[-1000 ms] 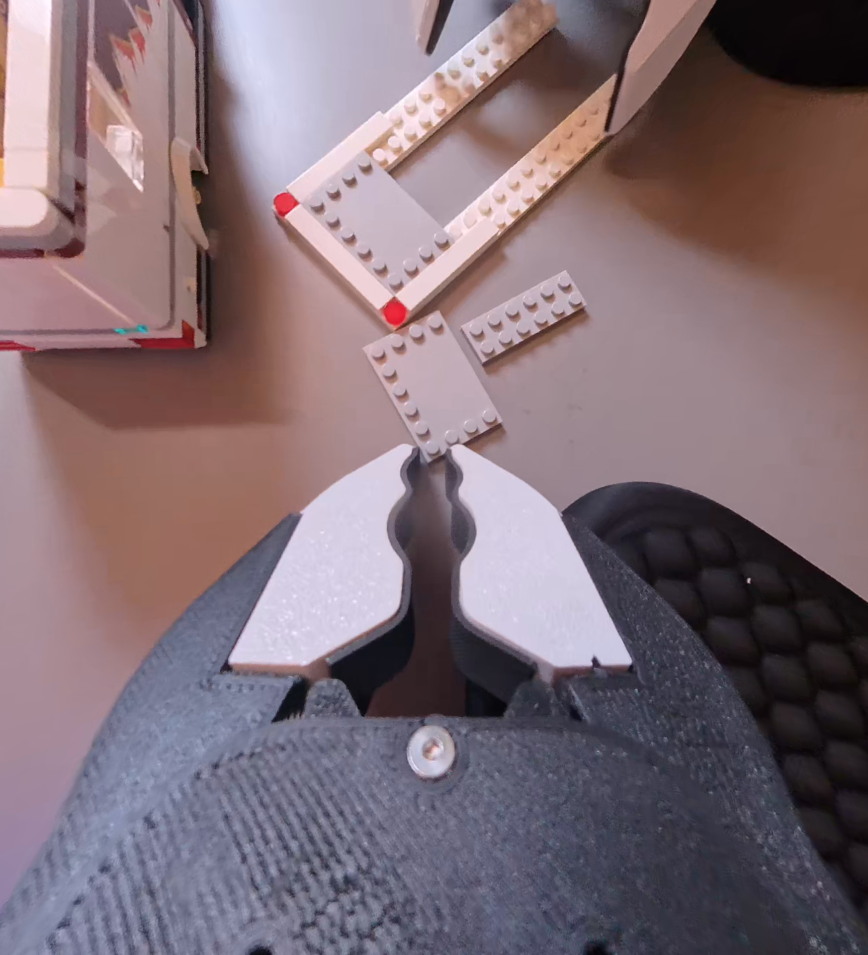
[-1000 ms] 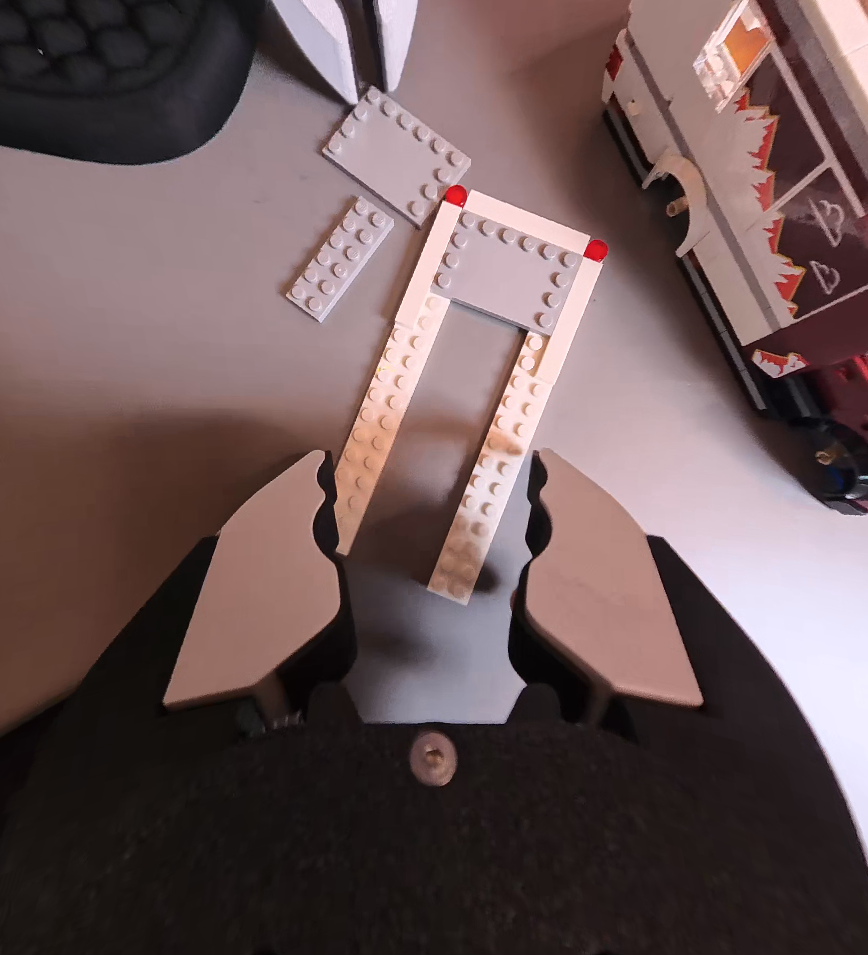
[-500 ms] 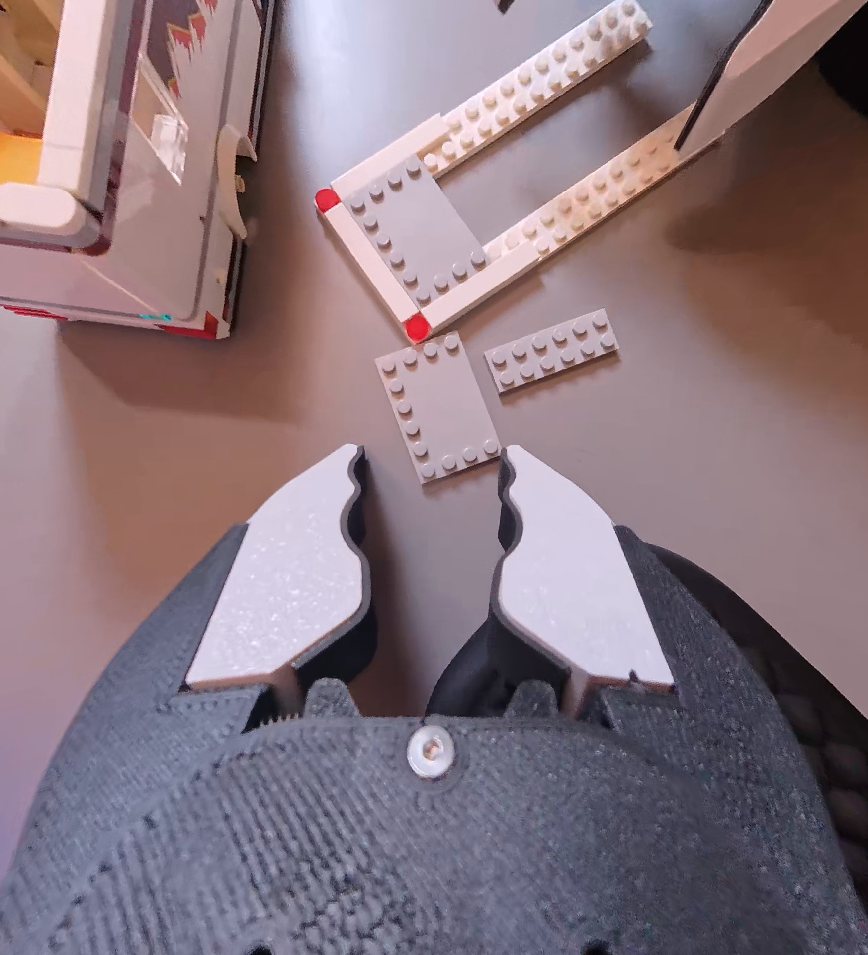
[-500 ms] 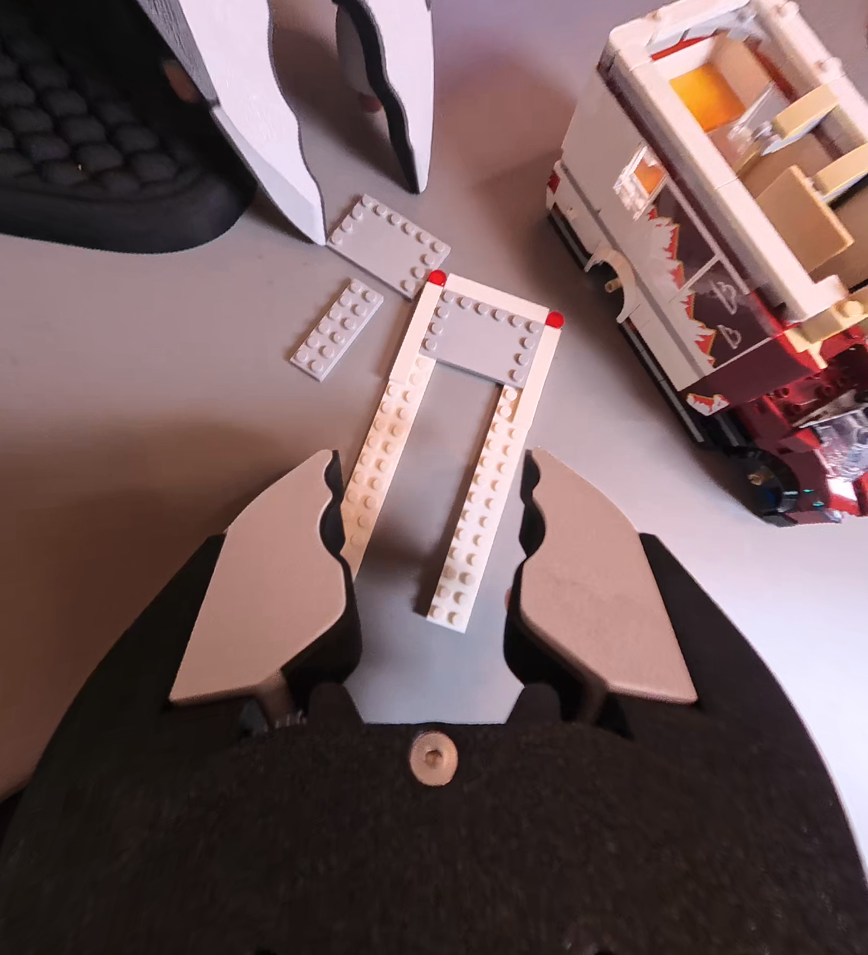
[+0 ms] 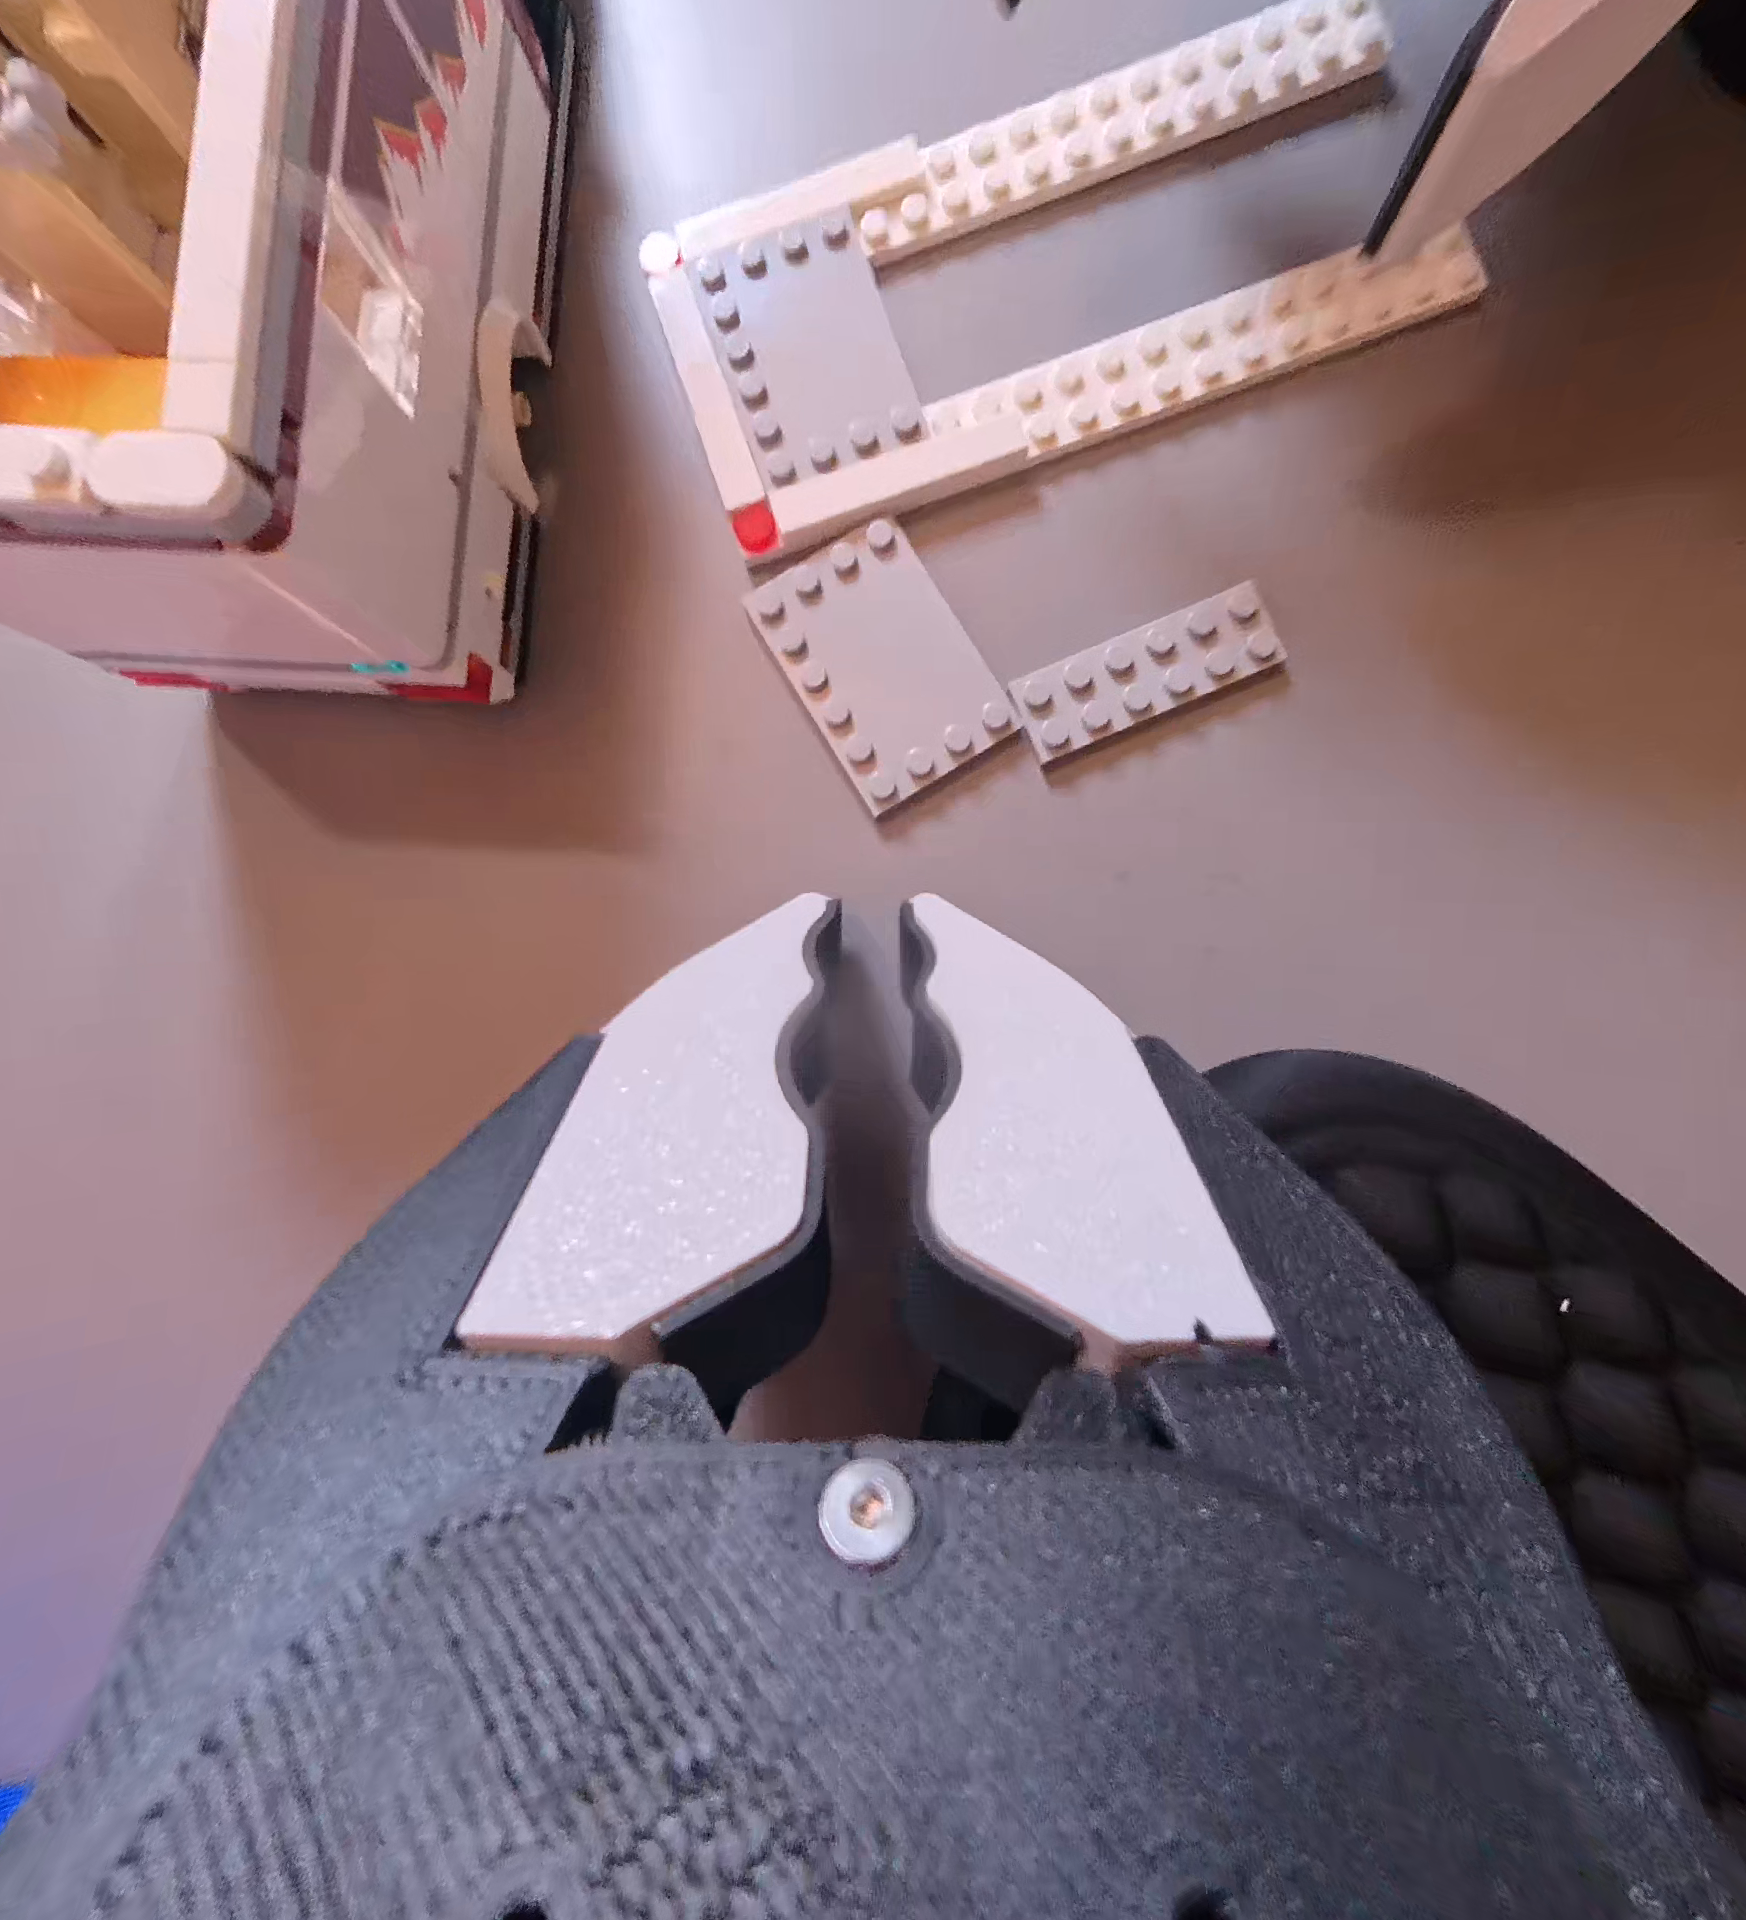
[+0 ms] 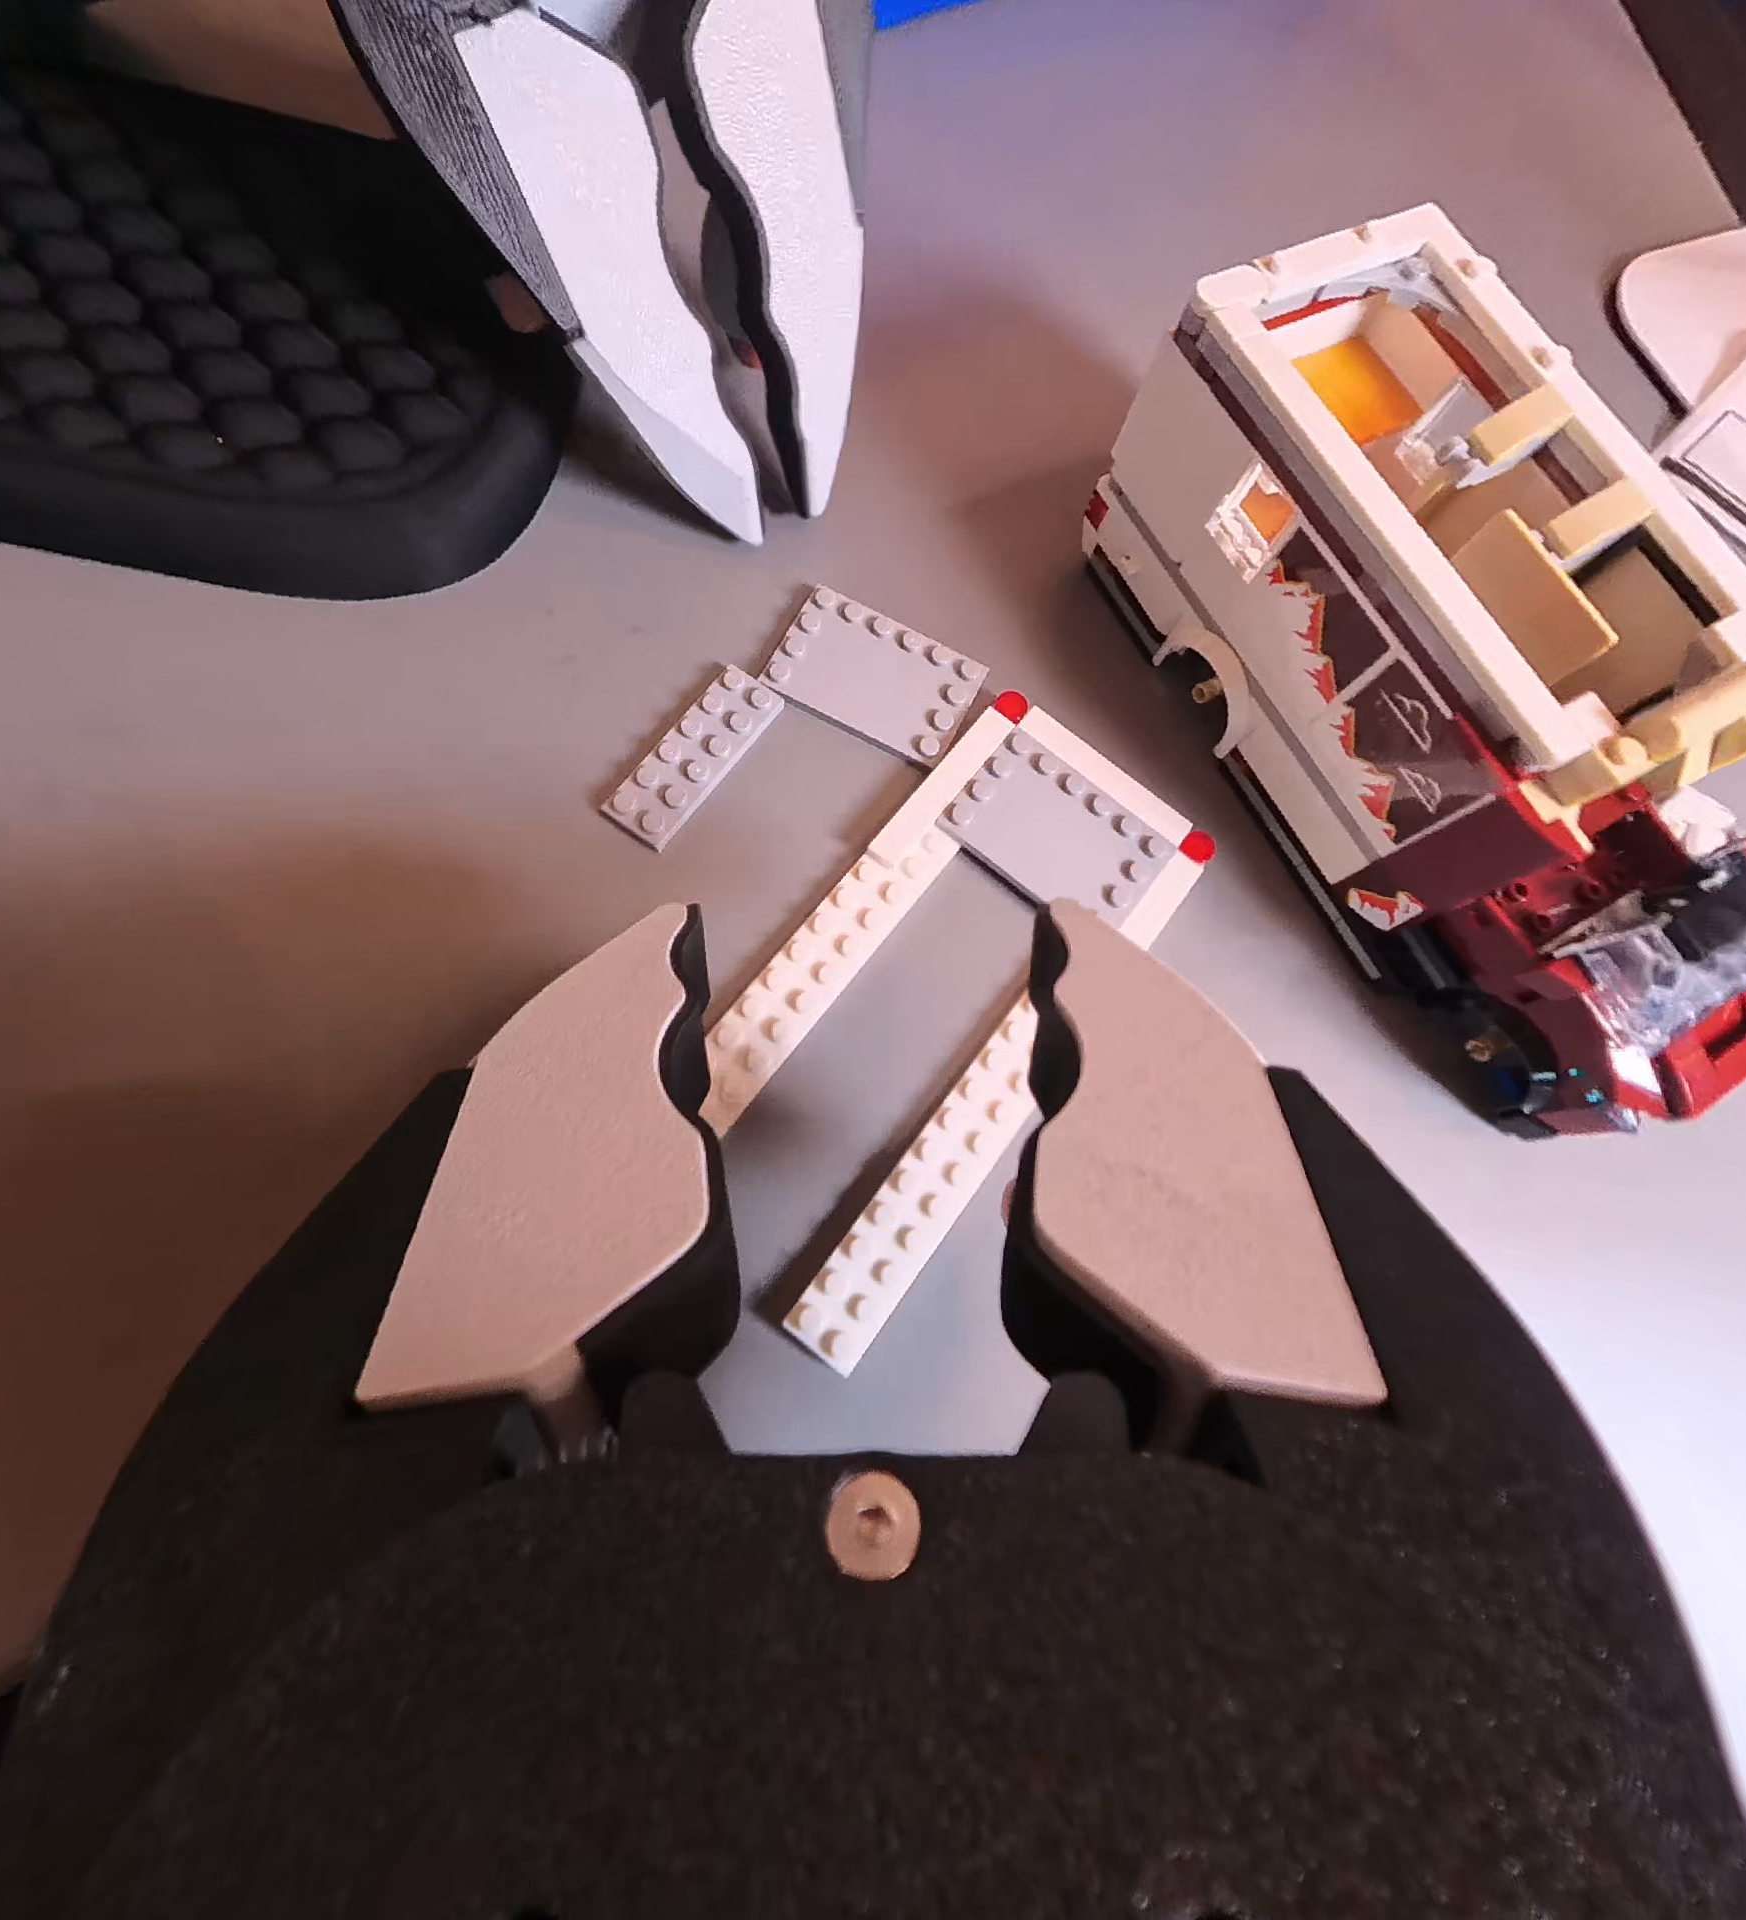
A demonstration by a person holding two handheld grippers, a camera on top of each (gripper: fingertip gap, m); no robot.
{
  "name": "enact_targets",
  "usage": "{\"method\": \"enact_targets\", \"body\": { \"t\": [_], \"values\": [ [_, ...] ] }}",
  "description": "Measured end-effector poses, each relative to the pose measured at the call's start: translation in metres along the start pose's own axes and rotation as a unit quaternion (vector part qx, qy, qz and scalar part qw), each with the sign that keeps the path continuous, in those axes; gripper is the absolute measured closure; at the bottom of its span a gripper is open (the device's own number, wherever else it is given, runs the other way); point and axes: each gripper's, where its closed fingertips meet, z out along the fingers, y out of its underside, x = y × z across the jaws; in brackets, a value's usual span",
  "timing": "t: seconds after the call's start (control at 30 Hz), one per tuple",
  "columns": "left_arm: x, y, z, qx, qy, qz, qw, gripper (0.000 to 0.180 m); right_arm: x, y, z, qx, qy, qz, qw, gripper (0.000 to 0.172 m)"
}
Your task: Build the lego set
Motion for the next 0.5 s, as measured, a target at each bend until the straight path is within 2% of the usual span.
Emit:
{"method": "enact_targets", "body": {
  "t": [0.03, 0.1, 0.17, 0.3, 0.4, 0.5],
  "values": [
    [0.001, -0.004, 0.001, 0.009, 0.003, 0.003, 1.0, 0.164, 0.0, -0.001, 0.003, -0.004, -0.003, -0.005, 1.0, 0.113],
    [0.001, -0.011, 0.005, 0.009, 0.005, 0.012, 1.0, 0.149, -0.002, -0.006, 0.008, -0.009, -0.011, -0.016, 1.0, 0.113],
    [-0.003, -0.016, 0.013, 0.0, 0.011, 0.008, 1.0, 0.143, -0.003, -0.012, 0.013, -0.013, -0.013, -0.025, 1.0, 0.114],
    [0.018, -0.024, 0.019, -0.008, 0.074, 0.014, 0.997, 0.149, -0.003, -0.016, 0.013, -0.013, -0.009, -0.025, 1.0, 0.115],
    [0.055, -0.027, 0.013, 0.01, 0.165, 0.032, 0.986, 0.151, -0.006, -0.012, 0.01, -0.009, -0.019, -0.005, 1.0, 0.117],
    [0.052, -0.032, 0.007, 0.038, 0.158, 0.025, 0.986, 0.151, -0.009, -0.01, 0.011, -0.014, -0.025, 0.016, 0.999, 0.118]
  ]
}}
